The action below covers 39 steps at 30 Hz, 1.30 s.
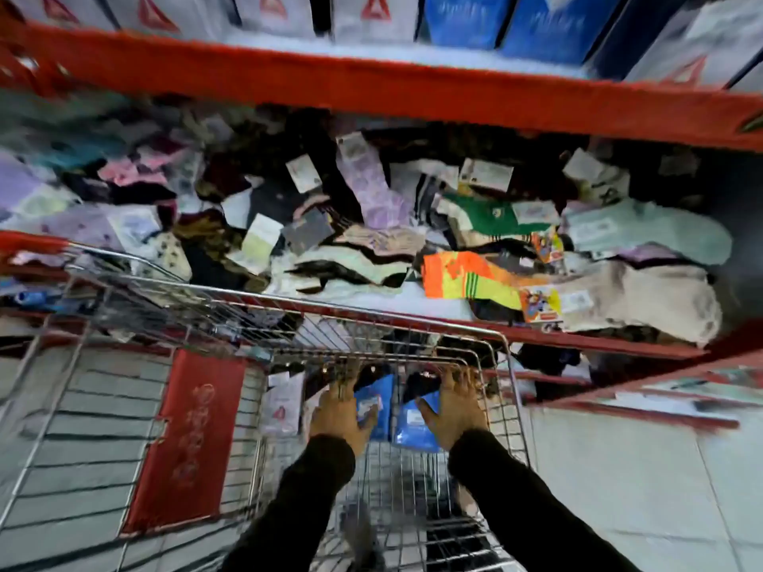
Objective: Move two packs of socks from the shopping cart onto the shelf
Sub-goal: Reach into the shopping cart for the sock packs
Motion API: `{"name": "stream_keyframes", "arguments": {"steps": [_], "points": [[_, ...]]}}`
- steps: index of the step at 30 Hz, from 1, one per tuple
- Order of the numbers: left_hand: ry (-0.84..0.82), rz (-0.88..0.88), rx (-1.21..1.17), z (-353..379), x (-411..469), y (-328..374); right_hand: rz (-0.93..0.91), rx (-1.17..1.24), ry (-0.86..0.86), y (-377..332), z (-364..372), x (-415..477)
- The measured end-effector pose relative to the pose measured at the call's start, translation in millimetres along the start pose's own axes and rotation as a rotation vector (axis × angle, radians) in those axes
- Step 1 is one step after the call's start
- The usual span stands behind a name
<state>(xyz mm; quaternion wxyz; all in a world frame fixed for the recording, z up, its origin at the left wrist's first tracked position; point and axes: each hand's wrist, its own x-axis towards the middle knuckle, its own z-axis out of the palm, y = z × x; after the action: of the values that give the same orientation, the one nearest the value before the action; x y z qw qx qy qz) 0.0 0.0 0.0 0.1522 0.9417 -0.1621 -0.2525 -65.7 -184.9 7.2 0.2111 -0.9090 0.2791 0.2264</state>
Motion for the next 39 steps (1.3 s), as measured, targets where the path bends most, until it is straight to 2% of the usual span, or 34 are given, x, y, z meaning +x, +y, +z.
{"name": "stream_keyframes", "arguments": {"steps": [3,6,10,17,23,28,34,39], "points": [[-0.102,-0.144,-0.117,33.3,30.1,-13.3,0.158,0.036,-0.074,6.3,44.3,31.9],[-0.165,-0.210,-0.145,36.1,53.6,-18.5,0.308,0.103,-0.043,-3.8,62.1,47.7],[-0.170,-0.276,-0.227,68.9,83.7,-15.4,0.396,0.123,0.006,2.7,89.9,77.3],[-0.202,-0.406,-0.016,94.8,94.5,-1.9,0.339,0.132,-0.075,30.2,105.9,76.2],[-0.182,-0.478,-0.075,92.9,89.0,1.5,0.313,0.078,-0.060,16.9,98.7,71.8],[-0.122,-0.461,-0.060,93.4,81.9,-1.4,0.293,-0.059,-0.049,18.4,103.4,67.4],[0.013,-0.415,-0.082,68.5,53.9,0.3,0.298,0.085,0.040,27.8,81.8,41.6],[0.158,-0.316,-0.175,13.9,14.9,11.6,0.213,0.167,0.203,11.7,27.5,-9.3]]}}
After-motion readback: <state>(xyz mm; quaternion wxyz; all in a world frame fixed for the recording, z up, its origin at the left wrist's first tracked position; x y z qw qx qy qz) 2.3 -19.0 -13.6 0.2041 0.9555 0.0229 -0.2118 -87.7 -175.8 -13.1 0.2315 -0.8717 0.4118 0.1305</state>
